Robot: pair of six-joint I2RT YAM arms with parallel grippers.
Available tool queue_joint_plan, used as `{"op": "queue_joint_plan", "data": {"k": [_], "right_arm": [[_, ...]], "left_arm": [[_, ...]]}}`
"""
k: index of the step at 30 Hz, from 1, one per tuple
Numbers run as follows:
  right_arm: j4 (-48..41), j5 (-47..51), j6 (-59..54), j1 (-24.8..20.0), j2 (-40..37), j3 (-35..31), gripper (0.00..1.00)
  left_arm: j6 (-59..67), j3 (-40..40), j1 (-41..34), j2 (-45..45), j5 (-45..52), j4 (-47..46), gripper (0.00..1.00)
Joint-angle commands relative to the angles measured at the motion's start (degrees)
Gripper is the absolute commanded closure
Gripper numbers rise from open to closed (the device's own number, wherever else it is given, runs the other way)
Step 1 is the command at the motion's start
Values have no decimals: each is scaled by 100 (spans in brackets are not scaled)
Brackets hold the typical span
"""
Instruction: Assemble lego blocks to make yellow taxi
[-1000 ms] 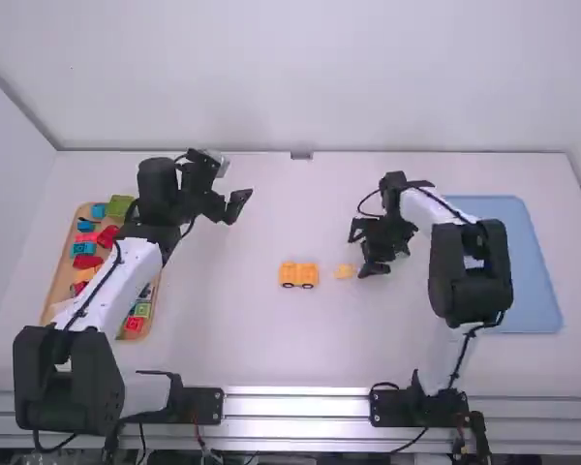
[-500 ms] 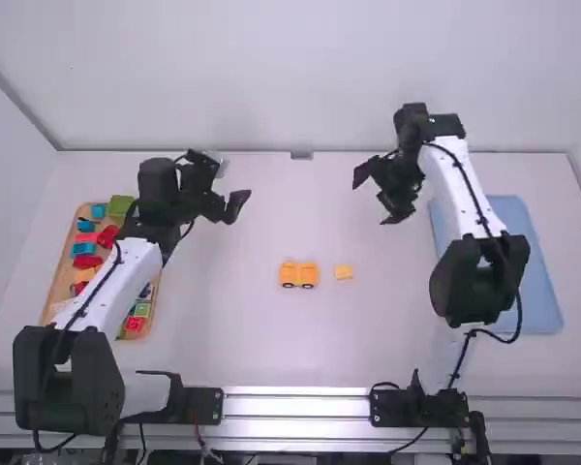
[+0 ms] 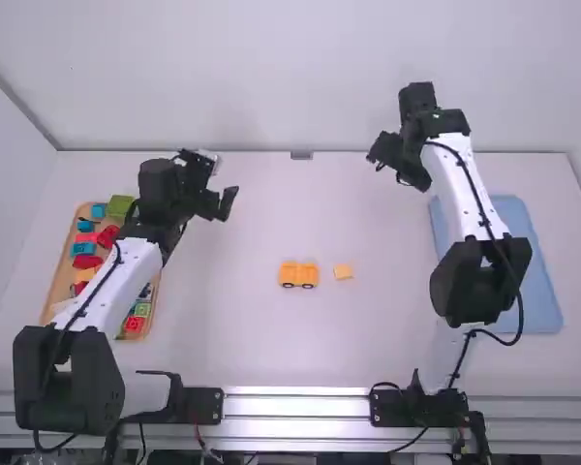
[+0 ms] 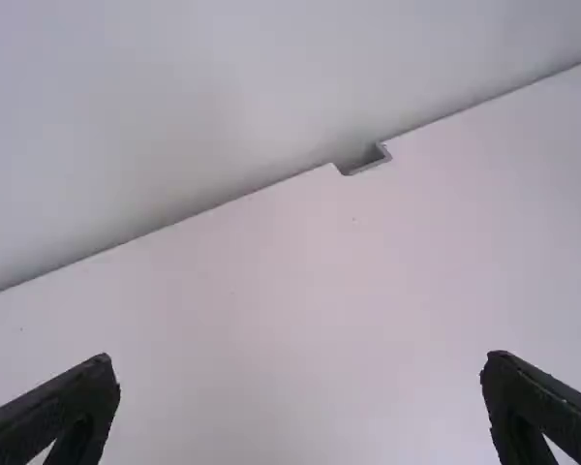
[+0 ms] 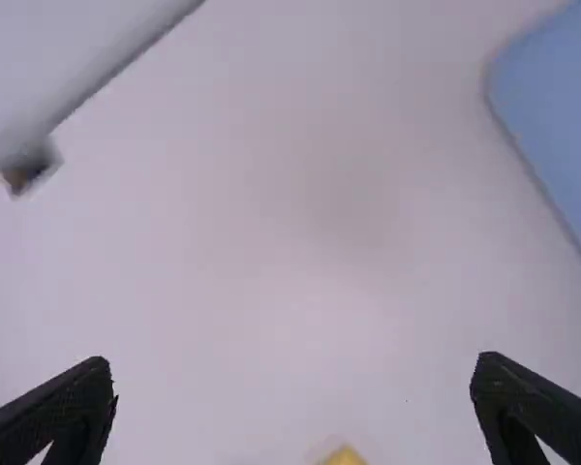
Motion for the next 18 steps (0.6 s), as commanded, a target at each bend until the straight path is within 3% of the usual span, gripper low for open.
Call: {"op": "queue_joint_plan", "data": {"k": [1, 3, 4, 5, 8, 11, 13, 18], "right_arm": [[9, -1237, -2404, 90, 35, 81, 2], [-186, -2133, -3775, 190, 35, 81, 2], [-654, -3222, -5449, 328, 35, 81, 2], [-776, -3414, -5847, 358, 35, 81, 2], [-1971, -4266, -9088, 658, 35, 81, 2], [-2288, -4072, -10142, 839, 37, 57, 2], [-2212, -3689, -10231, 914, 37, -15, 2], [-1311, -2033, -10227, 1178, 37, -444, 2]], "left_arm": [[-22, -35, -4, 2, 39, -50, 1], [-17, -35, -4, 2, 232, -136, 1], [-17, -39, -4, 2, 391, -166, 1], [-15, -46, -4, 2, 446, -164, 1], [205, -101, -4, 2, 798, -118, 1], [605, -157, -4, 2, 1298, -153, 1], [887, -205, -4, 2, 1611, -153, 1], [1836, -334, -4, 2, 2135, -114, 1]]}}
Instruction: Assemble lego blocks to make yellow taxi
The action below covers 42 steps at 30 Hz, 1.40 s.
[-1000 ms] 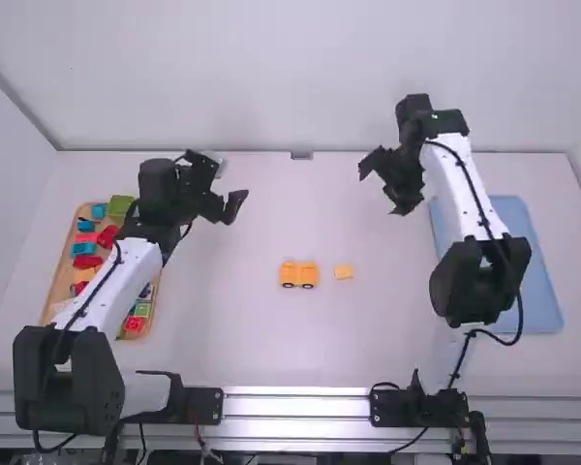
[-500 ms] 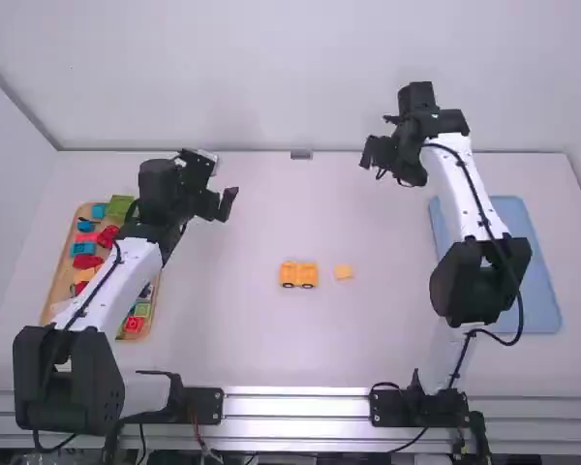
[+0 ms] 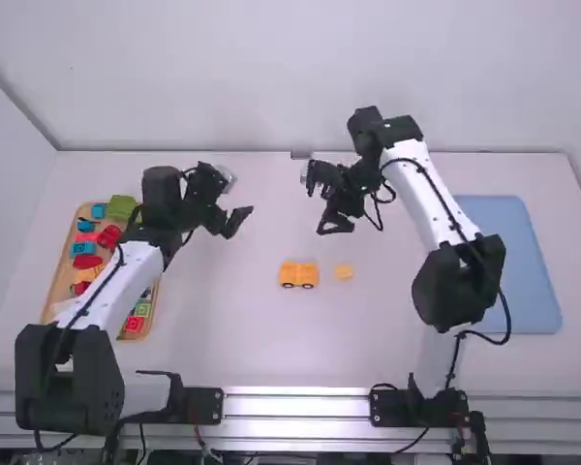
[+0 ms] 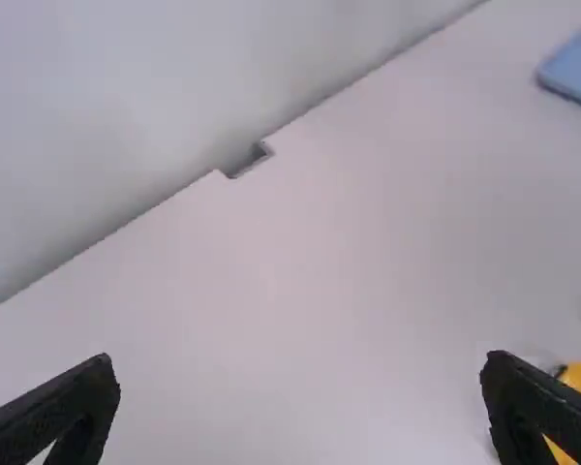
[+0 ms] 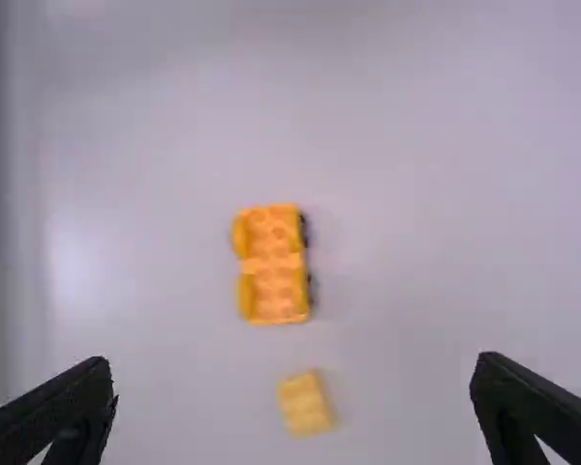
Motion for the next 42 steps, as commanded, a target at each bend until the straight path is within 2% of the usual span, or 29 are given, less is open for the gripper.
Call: {"op": "queue_joint_plan", "data": {"k": [1, 7, 11, 13, 16, 17, 19, 20, 22, 25, 26, 33, 35, 39, 42], "right_arm": [[330, 1099, -542, 138, 35, -306, 2], [907, 1875, -258, 516, 35, -699, 2], [680, 1279, -142, 426, 35, -841, 2], [389, 566, -227, 221, -26, -857, 2], [-120, -682, -1165, -428, -85, -1038, 2], [-129, -737, -1233, -461, -83, -1058, 2], [-37, -1692, -2127, -953, -83, -1464, 2], [-37, -1692, -2127, -953, -83, -1464, 2], [518, -2605, -2736, -1386, -83, -2116, 2], [1113, -3064, -2815, -1626, -83, -2616, 2], [1576, -3410, -2750, -1794, -83, -2970, 2], [2339, -3399, -2774, -2009, -83, -3611, 2], [2529, -3222, -2699, -1947, -83, -3764, 2], [2833, -3005, -2664, -1766, -76, -4046, 1], [3112, -2839, -2758, -1720, -70, -4221, 2]], "left_arm": [[660, -55, -7, 2, 525, 20, 1], [715, -61, -4, 2, 890, -15, 1], [697, -70, -4, 2, 907, -66, 1], [699, -72, -4, 2, 911, -94, 1], [732, -74, -11, 2, 914, -229, 1], [737, -74, -13, 2, 914, -236, 1], [739, -116, -79, 2, 918, -260, 1], [739, -116, -79, 2, 918, -260, 1], [688, -192, -168, 85, 931, -116, 1], [741, -236, -216, 188, 1222, -17, 1], [732, -269, -249, 299, 1510, 96, 1], [739, -273, -271, 719, 1665, 210, 1], [844, -273, -271, 890, 1950, 278, 1], [1902, -273, -273, 1204, 3036, 103, 1], [2135, -273, -273, 1412, 3141, 94, 1]]}}
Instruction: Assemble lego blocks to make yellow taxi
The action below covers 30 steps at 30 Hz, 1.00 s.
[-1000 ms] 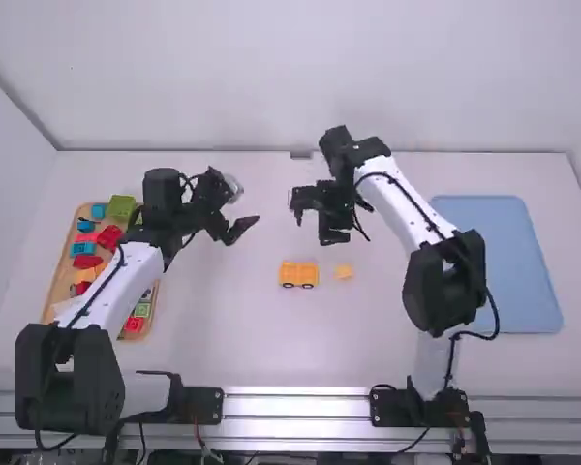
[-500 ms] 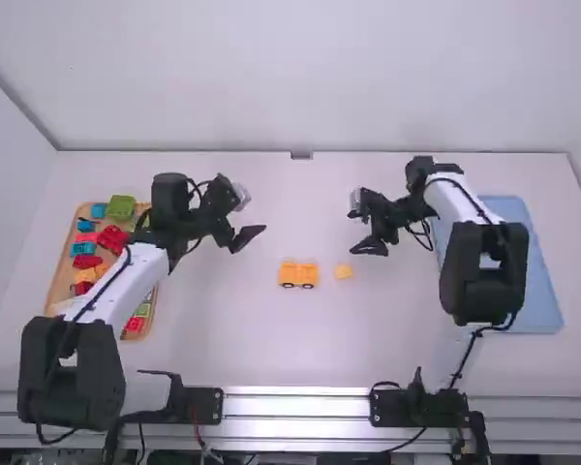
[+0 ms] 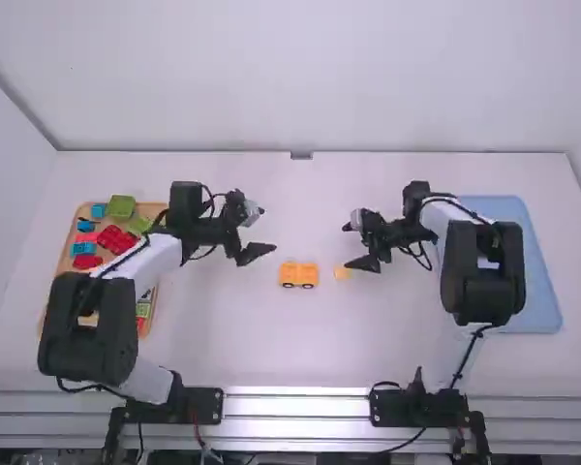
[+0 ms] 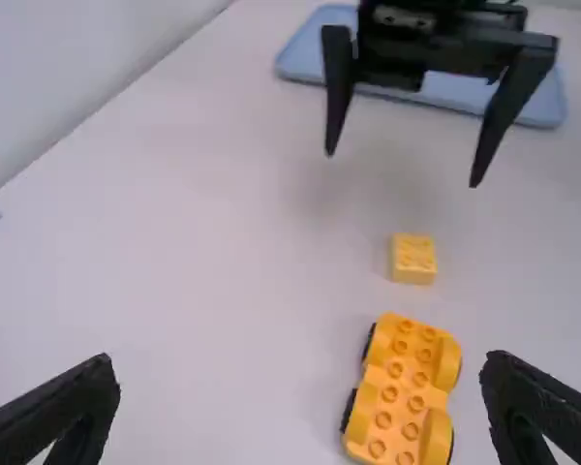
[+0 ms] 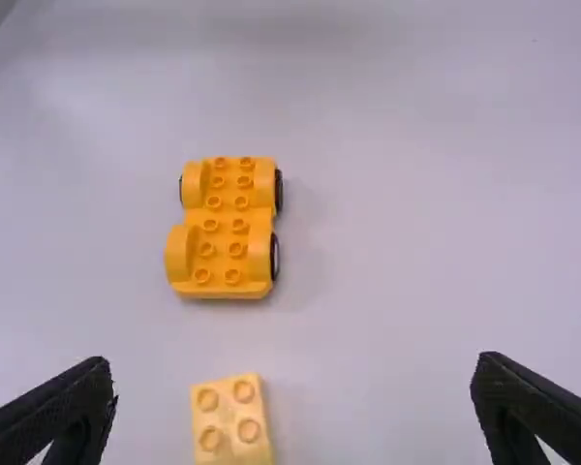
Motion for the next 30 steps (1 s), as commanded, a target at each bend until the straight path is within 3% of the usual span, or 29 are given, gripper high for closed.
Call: {"op": "queue_joint_plan", "data": {"k": [1, 7, 12, 18, 22, 26, 30], "right_arm": [[142, 181, -76, 7, -70, -179, 1], [603, 103, -164, -55, 184, -529, 1], [721, 61, -321, 26, 763, -413, 1], [697, -20, -835, -74, 1128, -358, 10], [750, 2, -852, -72, 1279, -358, 22], [752, 4, -848, -72, 1322, -361, 49], [752, 85, -846, -72, 1322, -363, 65]], "left_arm": [[531, -92, -28, 184, 566, -33, 1], [518, -92, -74, 483, 553, 28, 1], [509, -92, -216, 518, 551, 151, 1], [476, -87, -455, 518, 352, 160, 1], [428, -87, -632, 518, 55, 168, 1], [424, -92, -774, 518, -72, 278, 1], [424, -94, -769, 518, -76, 260, 1]]}}
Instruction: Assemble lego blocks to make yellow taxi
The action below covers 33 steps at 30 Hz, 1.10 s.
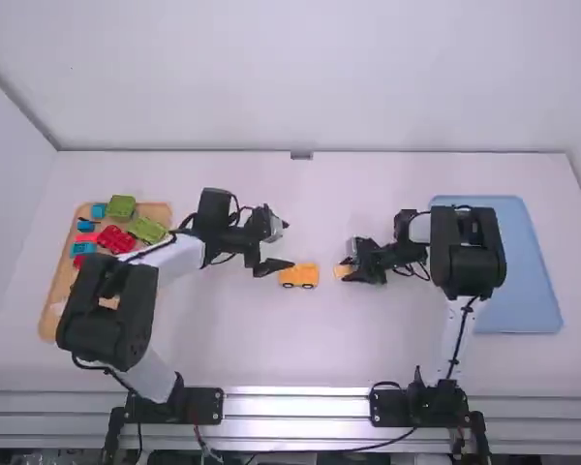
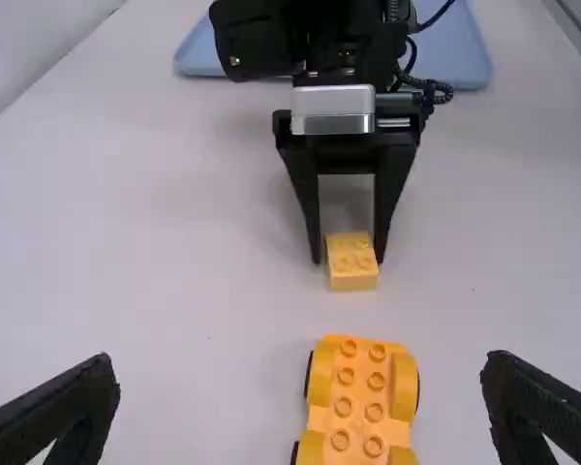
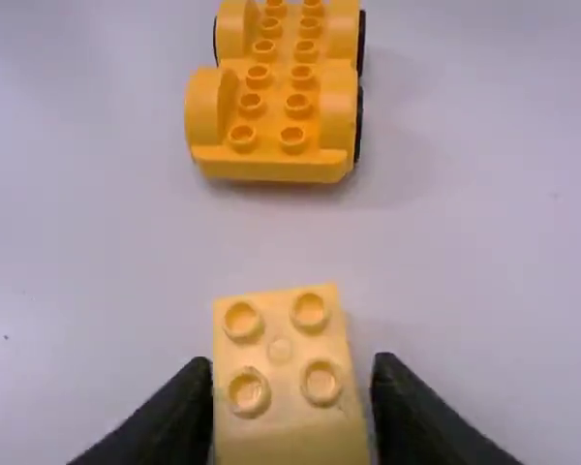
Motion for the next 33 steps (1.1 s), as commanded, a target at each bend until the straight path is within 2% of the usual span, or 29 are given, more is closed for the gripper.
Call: {"op": "queue_joint_plan", "data": {"k": [1, 4, 10, 13, 19, 24, 31, 33], "right_arm": [[-26, 17, -39, -2, 90, 87, 66], [-31, 101, -20, -4, 90, 83, 74], [-127, -48, -11, 2, 76, 101, 79], [-656, -258, -20, -52, 59, 365, 77], [-1685, -251, -68, -66, -9, 894, 78], [-2081, -247, -85, 72, -9, 1204, 78], [-2463, -232, -66, 291, -9, 1523, 78], [-2527, -229, -61, 354, -9, 1615, 82]], "left_arm": [[-22, -90, -4, 28, 24, -20, 1], [63, -107, -11, 28, 24, -122, 1], [1003, -166, -11, 31, -101, -793, 1], [1029, -378, -11, 212, -369, -380, 1], [1032, -531, -87, 697, -173, 278, 1], [1032, -533, -282, 1329, -308, 1032, 1], [1032, -417, -461, 1733, -621, 1084, 1], [1034, -444, -459, 1733, -632, 1095, 1]]}}
